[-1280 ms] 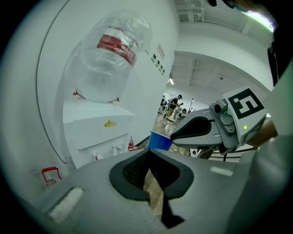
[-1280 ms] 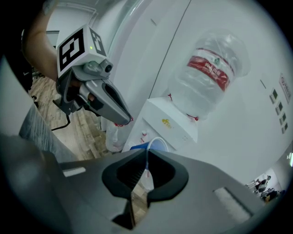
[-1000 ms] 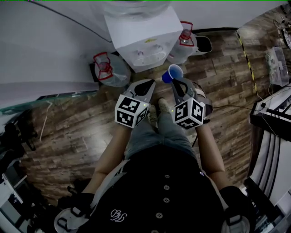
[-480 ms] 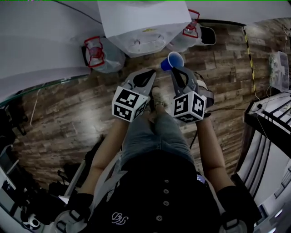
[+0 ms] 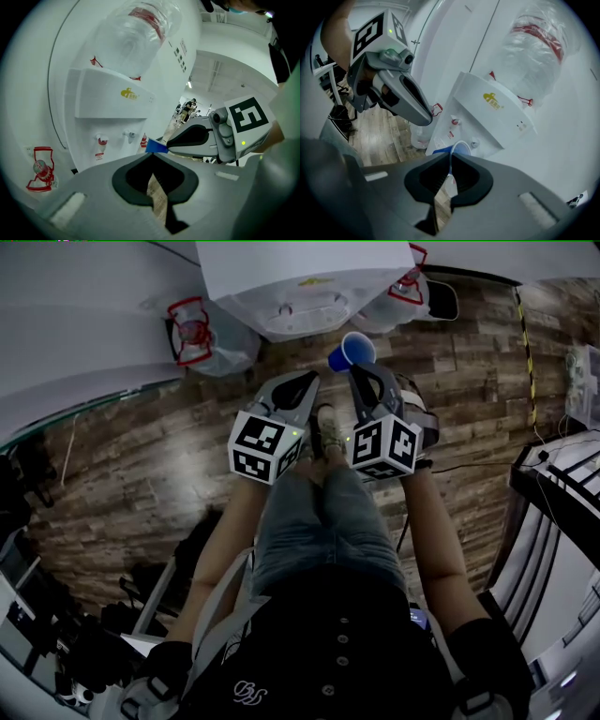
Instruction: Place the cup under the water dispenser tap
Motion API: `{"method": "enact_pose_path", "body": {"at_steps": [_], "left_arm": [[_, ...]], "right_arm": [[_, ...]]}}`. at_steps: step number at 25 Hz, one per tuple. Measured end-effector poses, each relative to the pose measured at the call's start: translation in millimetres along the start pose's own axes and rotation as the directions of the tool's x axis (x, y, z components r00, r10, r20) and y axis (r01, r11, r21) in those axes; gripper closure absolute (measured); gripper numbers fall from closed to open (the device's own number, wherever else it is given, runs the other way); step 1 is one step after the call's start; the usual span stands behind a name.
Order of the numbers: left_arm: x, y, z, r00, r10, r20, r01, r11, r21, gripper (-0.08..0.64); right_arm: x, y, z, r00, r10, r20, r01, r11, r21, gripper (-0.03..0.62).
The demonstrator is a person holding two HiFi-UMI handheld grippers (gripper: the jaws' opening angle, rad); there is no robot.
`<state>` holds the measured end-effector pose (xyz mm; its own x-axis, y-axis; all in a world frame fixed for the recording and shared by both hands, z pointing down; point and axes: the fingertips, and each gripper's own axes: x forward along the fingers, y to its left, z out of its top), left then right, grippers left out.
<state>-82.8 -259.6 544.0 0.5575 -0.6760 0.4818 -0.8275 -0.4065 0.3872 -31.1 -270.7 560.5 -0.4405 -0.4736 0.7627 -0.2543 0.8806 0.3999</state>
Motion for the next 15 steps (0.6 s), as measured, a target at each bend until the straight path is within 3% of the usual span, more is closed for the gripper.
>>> {"method": "enact_pose_path", "body": {"at_steps": [7, 11, 15], "left_arm": [[12, 4, -23, 1.0, -0.01, -0.018, 0.01, 1.0, 0.0, 0.556], [29, 0, -41, 0.997, -0.053, -0.048, 0.056, 0.997, 0.05, 0.556], [42, 7, -51, 0.996, -0.072, -0.044, 0.073, 0.997, 0.021, 0.555]], "right_arm": [[30, 17, -14, 1.0, 0.0, 0.01, 0.001, 1.0, -0.019, 0.574], [48, 29, -25, 1.0, 0.008, 0.001, -0.008, 1.0, -0.025, 0.574], [77, 35, -40, 1.0, -0.007, 0.002, 0.007, 1.0, -0.021, 0.574]]}}
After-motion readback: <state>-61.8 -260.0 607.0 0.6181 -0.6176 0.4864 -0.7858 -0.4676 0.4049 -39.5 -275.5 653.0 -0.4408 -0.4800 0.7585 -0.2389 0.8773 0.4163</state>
